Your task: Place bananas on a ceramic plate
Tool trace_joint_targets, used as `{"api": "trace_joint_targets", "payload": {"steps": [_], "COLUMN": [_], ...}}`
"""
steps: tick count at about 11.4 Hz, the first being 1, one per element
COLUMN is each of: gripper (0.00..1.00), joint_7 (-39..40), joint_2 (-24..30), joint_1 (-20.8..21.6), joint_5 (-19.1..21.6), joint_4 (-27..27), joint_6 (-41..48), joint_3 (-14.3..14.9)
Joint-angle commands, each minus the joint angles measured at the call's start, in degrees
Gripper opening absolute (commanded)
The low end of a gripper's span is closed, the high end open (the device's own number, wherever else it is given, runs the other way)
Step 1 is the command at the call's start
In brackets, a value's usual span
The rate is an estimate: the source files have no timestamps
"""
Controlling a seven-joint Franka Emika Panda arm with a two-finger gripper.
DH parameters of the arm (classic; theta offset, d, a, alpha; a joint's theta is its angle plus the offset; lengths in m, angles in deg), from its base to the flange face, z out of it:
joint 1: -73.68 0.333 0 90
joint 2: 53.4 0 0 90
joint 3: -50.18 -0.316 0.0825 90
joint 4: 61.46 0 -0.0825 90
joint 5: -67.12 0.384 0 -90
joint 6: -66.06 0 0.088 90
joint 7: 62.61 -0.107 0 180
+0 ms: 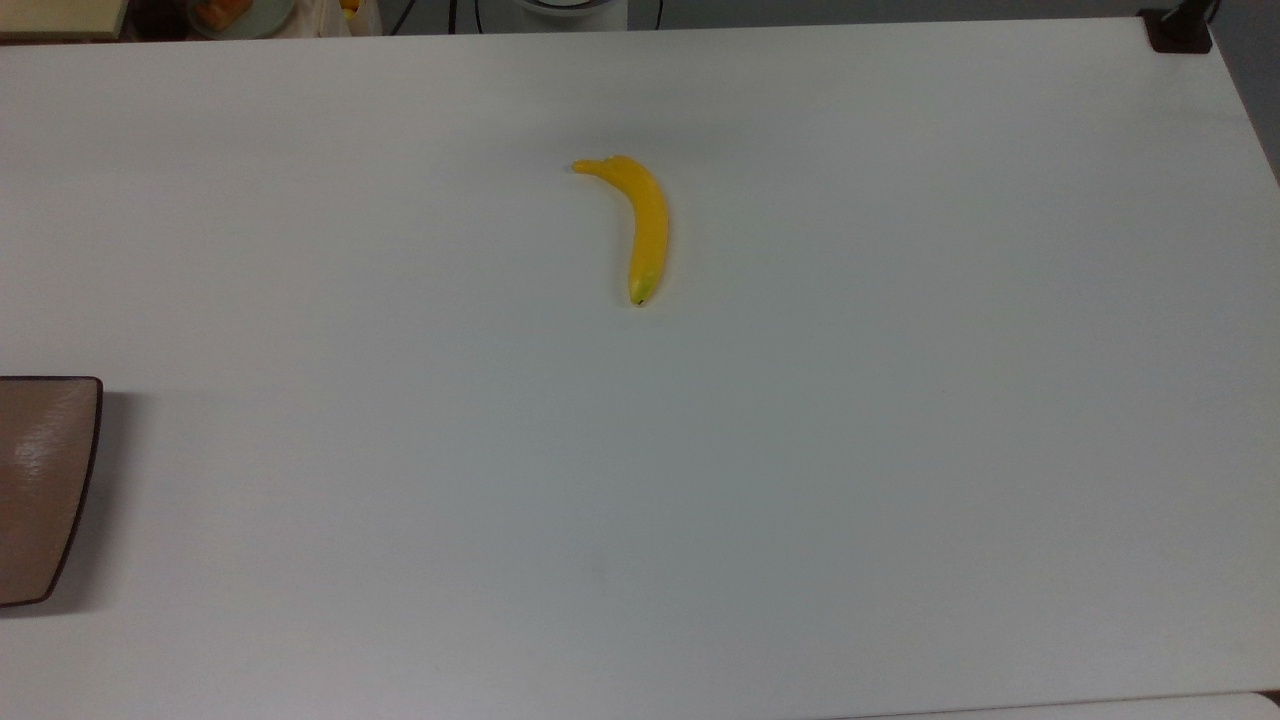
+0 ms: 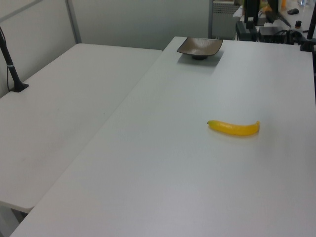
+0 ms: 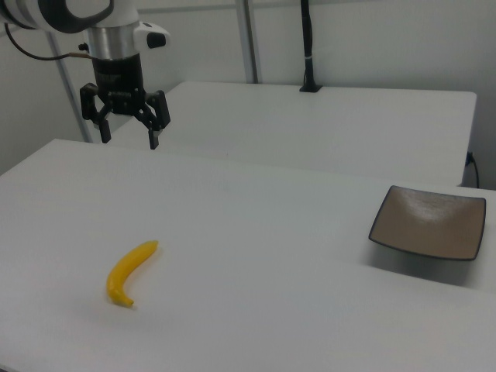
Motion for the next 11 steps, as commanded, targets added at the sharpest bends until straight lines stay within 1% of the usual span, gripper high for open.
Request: {"api": "trace_joint_targets", "payload": {"steps": [1,4,5,7,9,11], "gripper": [1.0,1.0,1.0,1.0,1.0,1.0], "joint_7": [-0.3,-0.9,-2.1,-4.1,-5.0,-5.8], "joint_2": [1.1,-2.1,-2.7,-5.6,-8.2,-9.2], "joint_1": [4.3,9.1,10.4,12.9,13.6,14.0], "joint_5": [-0.7,-1.3,-1.9,-2.7,-3.4,-5.0], "joint_4": [4.2,5.5,6.2,7.6,8.8,14.5], "joint_6": [-3.1,-7.6,-8.7,-11.6,-14.6,-22.0], "joint_3": [0.4,0.4,0.4,0.4,0.3,-0.5]}}
